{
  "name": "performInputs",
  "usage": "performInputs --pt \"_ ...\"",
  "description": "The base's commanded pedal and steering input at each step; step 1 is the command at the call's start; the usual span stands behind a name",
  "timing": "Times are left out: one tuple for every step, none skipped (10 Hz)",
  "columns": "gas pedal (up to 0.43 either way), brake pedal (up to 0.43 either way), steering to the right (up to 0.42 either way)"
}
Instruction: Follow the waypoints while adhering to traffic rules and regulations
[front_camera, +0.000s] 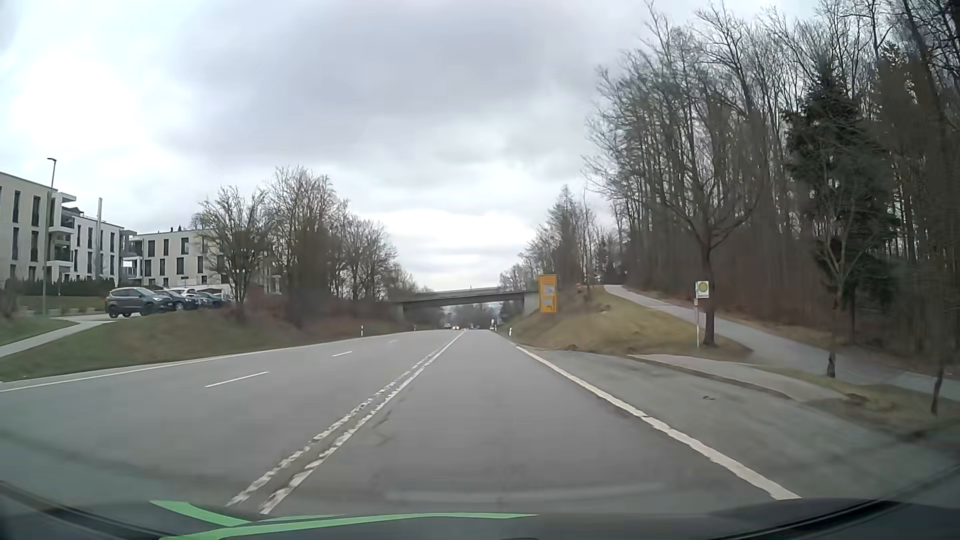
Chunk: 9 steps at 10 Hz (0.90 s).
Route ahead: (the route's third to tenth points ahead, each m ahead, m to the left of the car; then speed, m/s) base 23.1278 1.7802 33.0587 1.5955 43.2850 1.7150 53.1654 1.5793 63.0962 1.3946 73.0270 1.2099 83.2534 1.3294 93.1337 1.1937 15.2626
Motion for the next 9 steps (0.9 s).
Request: performInputs --pt "0.020 0.000 0.000" --pt "0.020 0.000 0.000" --pt "0.020 0.000 0.000" --pt "0.020 0.000 0.000" --pt "0.028 0.000 0.000" --pt "0.039 0.000 0.000" --pt "0.047 0.000 0.000" --pt "0.067 0.000 0.000" --pt "0.067 0.000 0.000"
